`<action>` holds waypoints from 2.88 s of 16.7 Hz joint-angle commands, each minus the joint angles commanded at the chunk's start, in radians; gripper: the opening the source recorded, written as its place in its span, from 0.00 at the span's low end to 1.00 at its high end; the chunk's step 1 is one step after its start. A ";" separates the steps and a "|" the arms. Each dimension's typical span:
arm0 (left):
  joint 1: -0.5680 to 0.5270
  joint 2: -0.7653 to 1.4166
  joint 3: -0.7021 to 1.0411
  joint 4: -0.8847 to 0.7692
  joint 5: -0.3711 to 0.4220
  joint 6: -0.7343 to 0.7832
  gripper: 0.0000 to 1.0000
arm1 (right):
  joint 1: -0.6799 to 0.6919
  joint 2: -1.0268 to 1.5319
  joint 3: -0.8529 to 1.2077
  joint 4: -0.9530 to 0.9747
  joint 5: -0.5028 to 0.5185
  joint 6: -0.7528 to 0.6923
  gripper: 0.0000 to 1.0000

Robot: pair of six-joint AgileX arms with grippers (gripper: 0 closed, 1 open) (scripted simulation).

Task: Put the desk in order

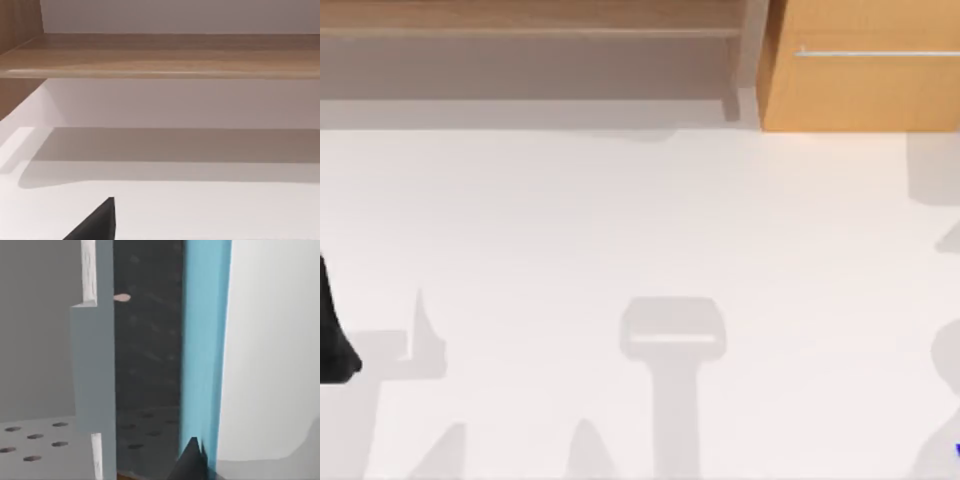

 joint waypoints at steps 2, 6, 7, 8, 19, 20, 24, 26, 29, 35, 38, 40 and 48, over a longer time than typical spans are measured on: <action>0.000 0.000 0.000 0.000 0.000 0.000 1.00 | 0.001 0.035 0.031 -0.005 -0.013 0.020 0.00; 0.000 0.000 0.000 0.000 0.000 0.000 1.00 | 0.001 0.042 0.036 -0.006 -0.015 0.023 0.00; 0.000 0.000 0.000 0.000 0.000 0.000 1.00 | 0.001 0.042 0.036 -0.006 -0.015 0.023 0.00; 0.000 0.000 0.000 0.000 0.000 0.000 1.00 | 0.004 0.039 0.033 -0.004 -0.014 0.024 0.00; 0.000 0.000 0.000 0.000 0.000 0.000 1.00 | 0.038 0.134 0.147 -0.020 0.021 0.035 0.00; 0.000 0.000 0.000 0.000 0.000 0.000 1.00 | 0.038 0.134 0.147 -0.020 0.021 0.035 0.08; 0.000 0.000 0.000 0.000 0.000 0.000 1.00 | 0.038 0.134 0.147 -0.020 0.021 0.035 0.38; 0.000 0.000 0.000 0.000 0.000 0.000 1.00 | 0.038 0.134 0.147 -0.020 0.021 0.035 0.53; 0.000 0.000 0.000 0.000 0.000 0.000 1.00 | 0.038 0.134 0.147 -0.020 0.021 0.035 0.75; 0.000 0.000 0.000 0.000 0.000 0.000 1.00 | 0.038 0.134 0.147 -0.020 0.021 0.035 1.00; 0.000 0.000 0.000 0.000 0.000 0.000 1.00 | 0.038 0.134 0.147 -0.020 0.021 0.035 1.00; 0.000 0.000 0.000 0.000 0.000 0.000 1.00 | 0.038 0.134 0.147 -0.020 0.021 0.035 1.00; 0.000 0.000 0.000 0.000 0.000 0.000 1.00 | 0.001 0.041 0.040 0.013 -0.015 0.016 1.00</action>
